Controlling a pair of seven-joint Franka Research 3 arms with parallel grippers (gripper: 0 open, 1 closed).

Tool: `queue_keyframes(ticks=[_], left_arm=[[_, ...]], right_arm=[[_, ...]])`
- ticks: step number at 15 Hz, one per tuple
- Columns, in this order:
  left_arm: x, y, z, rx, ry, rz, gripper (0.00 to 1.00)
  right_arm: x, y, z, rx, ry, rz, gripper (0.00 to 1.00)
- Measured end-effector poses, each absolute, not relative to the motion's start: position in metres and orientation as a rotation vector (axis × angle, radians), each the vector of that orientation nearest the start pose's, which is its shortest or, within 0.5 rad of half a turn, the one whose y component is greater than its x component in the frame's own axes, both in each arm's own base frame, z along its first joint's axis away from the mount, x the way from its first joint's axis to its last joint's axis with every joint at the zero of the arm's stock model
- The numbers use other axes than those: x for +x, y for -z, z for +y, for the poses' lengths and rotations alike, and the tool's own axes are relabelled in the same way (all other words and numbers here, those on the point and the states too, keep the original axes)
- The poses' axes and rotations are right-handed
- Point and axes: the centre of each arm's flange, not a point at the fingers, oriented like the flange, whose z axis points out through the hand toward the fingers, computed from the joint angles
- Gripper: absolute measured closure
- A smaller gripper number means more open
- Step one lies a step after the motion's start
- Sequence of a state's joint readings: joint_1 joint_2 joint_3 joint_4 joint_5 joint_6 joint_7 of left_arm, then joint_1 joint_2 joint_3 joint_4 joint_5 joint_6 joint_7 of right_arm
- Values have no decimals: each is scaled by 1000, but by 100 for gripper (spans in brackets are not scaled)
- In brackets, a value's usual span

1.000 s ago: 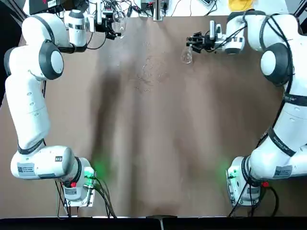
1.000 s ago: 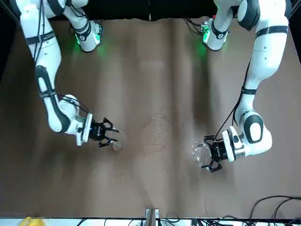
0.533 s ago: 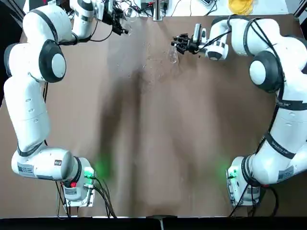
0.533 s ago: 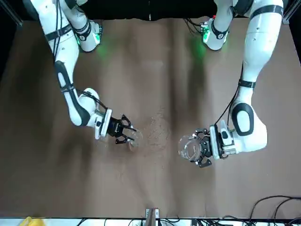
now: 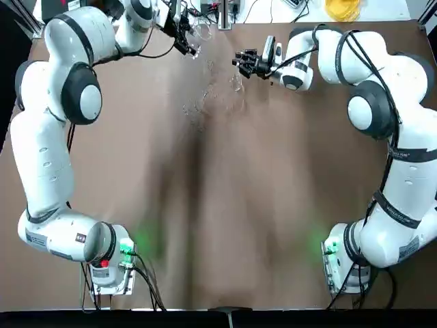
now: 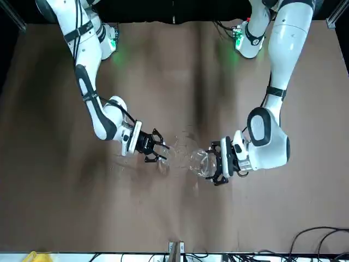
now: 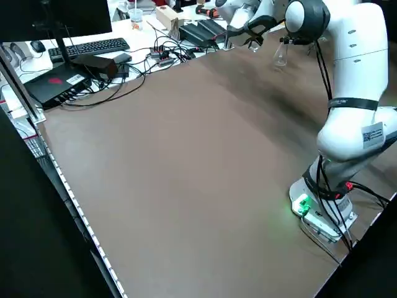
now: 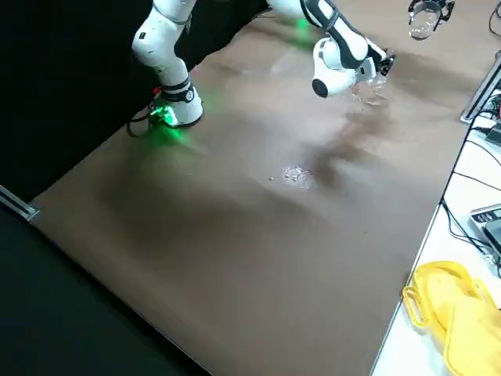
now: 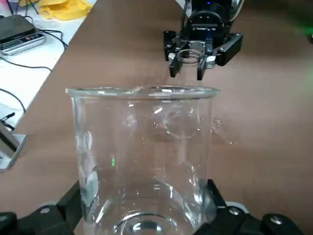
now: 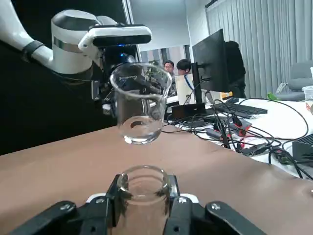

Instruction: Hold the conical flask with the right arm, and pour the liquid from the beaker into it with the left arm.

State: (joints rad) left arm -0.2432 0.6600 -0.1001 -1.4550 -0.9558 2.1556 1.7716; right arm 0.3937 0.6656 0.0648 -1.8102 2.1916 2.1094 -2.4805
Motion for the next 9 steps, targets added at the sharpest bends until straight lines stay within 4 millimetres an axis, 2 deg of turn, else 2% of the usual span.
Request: queue_keyframes(ticks=[5,9], left_arm=[[672,-324,-290,1684,-731,-1741,2],[662,-340,-312,1641,-733,-1777,2]], right_arm=[[580,-196,327,-1568,1309,-919,61],[571,-194,342,-1590,1302,-900,61]])
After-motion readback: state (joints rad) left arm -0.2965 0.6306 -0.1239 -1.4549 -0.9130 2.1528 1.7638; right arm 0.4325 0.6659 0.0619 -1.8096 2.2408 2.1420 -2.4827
